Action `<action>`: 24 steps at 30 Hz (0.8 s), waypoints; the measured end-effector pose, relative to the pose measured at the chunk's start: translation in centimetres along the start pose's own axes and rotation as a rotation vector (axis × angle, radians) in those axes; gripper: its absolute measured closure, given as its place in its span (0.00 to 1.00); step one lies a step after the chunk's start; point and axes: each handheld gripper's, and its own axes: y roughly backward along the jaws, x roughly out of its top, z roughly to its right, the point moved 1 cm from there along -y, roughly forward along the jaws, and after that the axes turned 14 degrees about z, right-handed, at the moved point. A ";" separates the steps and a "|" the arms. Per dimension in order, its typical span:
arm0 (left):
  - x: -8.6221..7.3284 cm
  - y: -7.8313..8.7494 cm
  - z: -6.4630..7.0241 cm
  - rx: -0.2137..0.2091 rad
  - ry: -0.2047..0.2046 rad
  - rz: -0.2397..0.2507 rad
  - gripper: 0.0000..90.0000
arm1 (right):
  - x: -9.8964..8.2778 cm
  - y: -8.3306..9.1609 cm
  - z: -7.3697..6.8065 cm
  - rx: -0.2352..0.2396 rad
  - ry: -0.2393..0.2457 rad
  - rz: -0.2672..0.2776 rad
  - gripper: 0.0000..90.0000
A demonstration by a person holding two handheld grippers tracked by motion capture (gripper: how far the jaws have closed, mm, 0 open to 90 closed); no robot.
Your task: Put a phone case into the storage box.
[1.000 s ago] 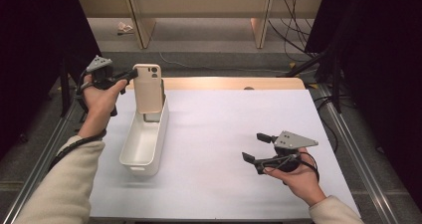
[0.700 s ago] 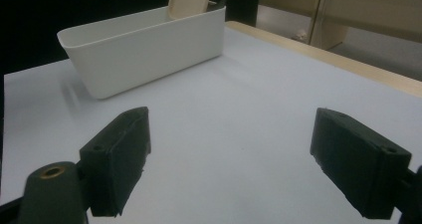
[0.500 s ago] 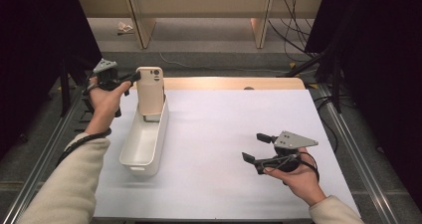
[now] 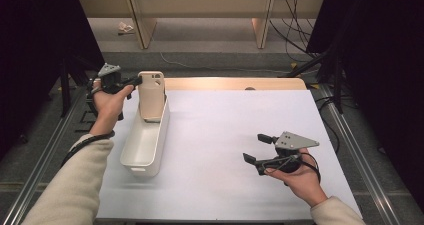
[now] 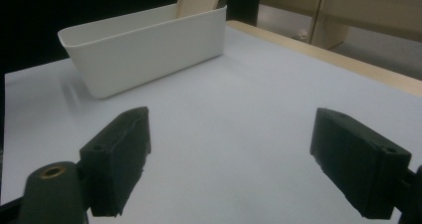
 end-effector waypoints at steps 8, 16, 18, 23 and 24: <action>-1.1 -0.3 -0.3 0.013 0.004 -0.022 0.92 | 0.0 0.0 0.0 0.000 -0.001 0.000 0.19; -1.7 -0.5 -0.2 0.008 -0.005 -0.053 0.91 | 0.0 -0.1 0.0 0.002 -0.001 0.001 0.19; -1.8 -0.6 -0.2 0.010 -0.014 -0.065 0.91 | 0.0 0.0 0.0 0.002 -0.001 0.001 0.19; -2.0 -0.8 -0.2 0.035 -0.051 -0.093 0.90 | 0.0 0.0 0.0 0.001 0.000 0.001 0.19; -2.0 -0.8 -0.2 0.036 -0.050 -0.094 0.89 | 0.0 0.0 0.0 0.001 0.000 0.001 0.19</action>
